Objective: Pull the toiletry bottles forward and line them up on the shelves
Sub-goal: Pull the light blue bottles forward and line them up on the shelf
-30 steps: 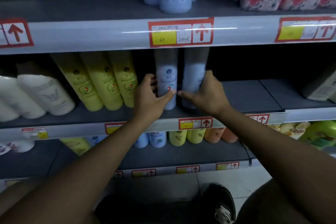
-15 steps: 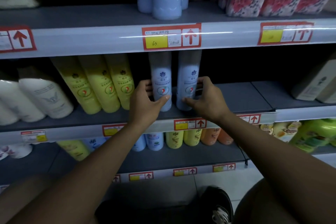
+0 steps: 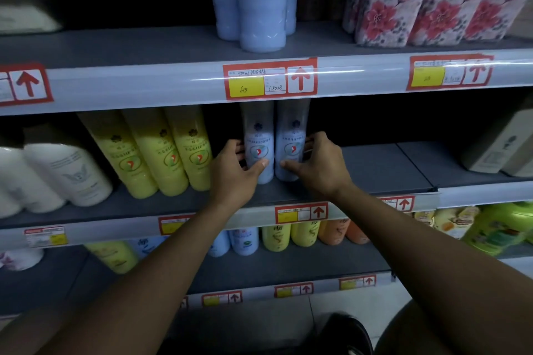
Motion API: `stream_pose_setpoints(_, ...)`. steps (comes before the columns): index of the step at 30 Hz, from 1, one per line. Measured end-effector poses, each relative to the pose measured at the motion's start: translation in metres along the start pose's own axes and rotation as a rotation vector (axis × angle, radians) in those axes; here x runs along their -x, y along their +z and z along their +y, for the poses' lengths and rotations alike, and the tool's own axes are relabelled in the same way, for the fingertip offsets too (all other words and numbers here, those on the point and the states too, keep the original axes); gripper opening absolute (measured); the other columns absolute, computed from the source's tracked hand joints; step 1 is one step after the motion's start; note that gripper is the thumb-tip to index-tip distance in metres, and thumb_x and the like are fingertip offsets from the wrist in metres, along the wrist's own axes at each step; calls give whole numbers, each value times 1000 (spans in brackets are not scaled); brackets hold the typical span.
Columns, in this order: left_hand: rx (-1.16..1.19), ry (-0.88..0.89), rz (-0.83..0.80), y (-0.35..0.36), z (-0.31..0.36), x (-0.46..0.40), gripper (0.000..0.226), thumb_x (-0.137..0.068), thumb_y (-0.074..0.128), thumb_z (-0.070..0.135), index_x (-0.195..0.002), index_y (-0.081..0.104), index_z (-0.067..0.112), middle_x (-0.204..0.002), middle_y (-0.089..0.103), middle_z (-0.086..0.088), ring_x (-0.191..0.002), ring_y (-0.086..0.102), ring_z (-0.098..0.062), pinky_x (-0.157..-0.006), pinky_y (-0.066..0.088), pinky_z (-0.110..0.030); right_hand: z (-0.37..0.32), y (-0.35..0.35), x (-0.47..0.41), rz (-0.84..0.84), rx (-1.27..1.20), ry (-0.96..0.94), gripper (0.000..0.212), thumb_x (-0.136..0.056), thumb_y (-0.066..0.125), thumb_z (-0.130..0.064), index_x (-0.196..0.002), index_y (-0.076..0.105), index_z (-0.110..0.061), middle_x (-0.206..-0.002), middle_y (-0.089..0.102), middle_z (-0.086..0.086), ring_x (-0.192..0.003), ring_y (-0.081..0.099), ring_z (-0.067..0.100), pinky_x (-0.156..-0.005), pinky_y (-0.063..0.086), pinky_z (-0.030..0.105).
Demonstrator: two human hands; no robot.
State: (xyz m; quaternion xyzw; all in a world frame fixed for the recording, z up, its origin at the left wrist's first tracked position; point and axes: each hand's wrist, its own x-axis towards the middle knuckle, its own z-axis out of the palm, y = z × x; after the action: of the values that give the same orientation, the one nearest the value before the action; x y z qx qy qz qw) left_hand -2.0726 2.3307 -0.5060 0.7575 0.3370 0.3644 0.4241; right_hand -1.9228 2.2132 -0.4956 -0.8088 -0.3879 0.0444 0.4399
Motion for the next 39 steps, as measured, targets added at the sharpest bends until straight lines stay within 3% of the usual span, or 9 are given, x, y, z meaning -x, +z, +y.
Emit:
stream_pose_setpoints(5, -52, -19, 28, 6, -3, -9, 39, -84, 85, 20, -113, 61, 13, -112, 68, 3, -94, 63, -4, -63, 44, -3, 8, 4, -17, -13, 66, 51, 59, -67, 91, -50, -105, 62, -16, -103, 71, -1, -92, 70, 14, -75, 62, 31)
stream_pose_setpoints(8, -85, -33, 42, 7, -3, -14, 41, -84, 85, 22, -116, 63, 7, -119, 71, -6, -99, 64, -10, -64, 42, -5, 7, 2, -23, -30, 95, 55, 51, -69, 91, -48, -95, 65, -13, -90, 67, -3, -77, 64, 7, -54, 46, 7)
stream_pose_setpoints(10, -111, -41, 56, 10, -3, -17, 44, -85, 84, 24, -118, 64, 5, -122, 72, -10, -103, 66, -15, -69, 44, -13, 5, -2, -24, -42, 81, 53, 42, -72, 91, -43, -89, 64, -16, -83, 63, -6, -67, 54, -3, -46, 38, 2)
stream_pose_setpoints(13, -134, -45, 75, 13, -1, -20, 45, -85, 84, 26, -119, 66, 3, -120, 72, -11, -102, 66, -16, -62, 40, -6, 6, -5, -26, -69, 46, 41, 31, -76, 89, -36, -86, 66, -19, -80, 61, -8, -64, 50, -8, -46, 37, 1)
stream_pose_setpoints(19, -167, -60, 117, 17, -7, -27, 48, -82, 86, 37, -115, 72, 6, -113, 75, -9, -103, 71, -23, -79, 54, -31, 9, -4, -29, -73, 30, 13, 37, -79, 87, -34, -100, 75, -6, -82, 60, -9, -64, 50, -8, -47, 35, -2)
stream_pose_setpoints(28, -165, -78, 127, 18, 2, -23, 40, -84, 85, 32, -113, 71, 7, -113, 75, -9, -104, 71, -24, -80, 51, -29, 10, 0, -28, -60, 26, 19, 40, -78, 88, -36, -105, 76, -9, -100, 75, 2, -77, 60, 4, -48, 38, -2)
stream_pose_setpoints(32, -149, -101, 132, 16, 3, -24, 39, -83, 85, 30, -110, 71, 6, -110, 75, -10, -101, 71, -25, -86, 58, -37, 8, 4, -29, -61, 19, 13, 40, -80, 87, -35, -106, 75, -7, -100, 74, 3, -76, 58, 3, -48, 37, -2)
stream_pose_setpoints(35, -178, -121, 142, 12, 1, -28, 40, -83, 84, 34, -104, 70, 4, -103, 73, -11, -93, 70, -26, -82, 61, -45, 6, 9, -30, -74, 36, 8, 38, -80, 86, -37, -104, 75, -9, -101, 75, 2, -76, 58, 2, -48, 37, -2)
stream_pose_setpoints(39, -189, -132, 159, 8, -3, -29, 38, -85, 83, 34, -101, 68, 3, -99, 71, -11, -89, 68, -24, -80, 60, -47, 3, 16, -31, -62, 47, -5, 40, -79, 86, -41, -103, 75, -11, -102, 76, 3, -83, 66, 8, -60, 44, 8)
